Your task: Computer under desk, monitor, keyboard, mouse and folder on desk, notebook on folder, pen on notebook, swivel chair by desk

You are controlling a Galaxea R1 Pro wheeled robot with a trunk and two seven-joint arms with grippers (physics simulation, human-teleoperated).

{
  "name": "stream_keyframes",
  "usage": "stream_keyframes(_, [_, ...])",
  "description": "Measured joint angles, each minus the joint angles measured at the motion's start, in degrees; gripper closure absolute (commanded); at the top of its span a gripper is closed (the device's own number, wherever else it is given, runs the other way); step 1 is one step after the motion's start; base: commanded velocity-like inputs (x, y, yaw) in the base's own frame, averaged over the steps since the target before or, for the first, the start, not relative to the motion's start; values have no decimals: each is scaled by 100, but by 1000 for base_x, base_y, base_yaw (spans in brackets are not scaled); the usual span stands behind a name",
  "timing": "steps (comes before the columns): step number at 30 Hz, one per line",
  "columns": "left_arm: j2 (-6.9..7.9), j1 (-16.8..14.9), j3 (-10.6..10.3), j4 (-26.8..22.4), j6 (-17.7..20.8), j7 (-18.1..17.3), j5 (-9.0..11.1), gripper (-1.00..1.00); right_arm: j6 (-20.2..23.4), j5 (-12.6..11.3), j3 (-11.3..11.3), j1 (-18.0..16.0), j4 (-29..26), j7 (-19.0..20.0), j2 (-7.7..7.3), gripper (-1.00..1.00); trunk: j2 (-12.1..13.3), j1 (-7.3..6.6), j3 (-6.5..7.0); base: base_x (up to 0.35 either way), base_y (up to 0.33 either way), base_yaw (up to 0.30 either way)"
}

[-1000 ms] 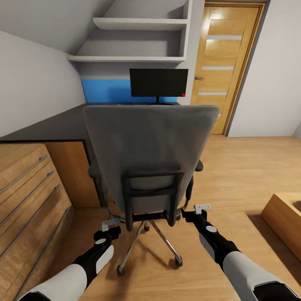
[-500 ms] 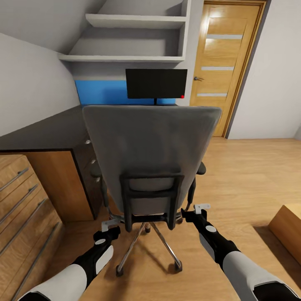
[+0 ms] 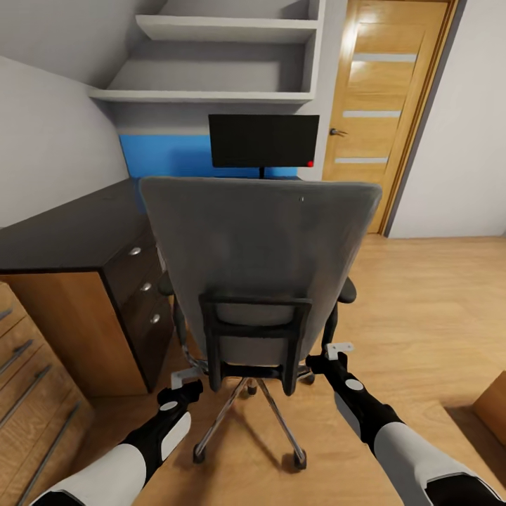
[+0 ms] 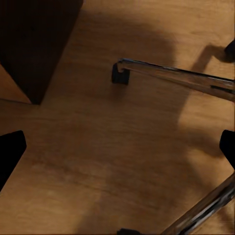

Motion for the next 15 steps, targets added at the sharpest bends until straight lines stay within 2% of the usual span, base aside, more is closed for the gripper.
stream_keyframes(15, [-1, 0, -8, -7, 2, -10, 0, -100, -68, -20, 7, 4, 21, -13, -3, -100, 1, 1, -1, 321, 0, 14])
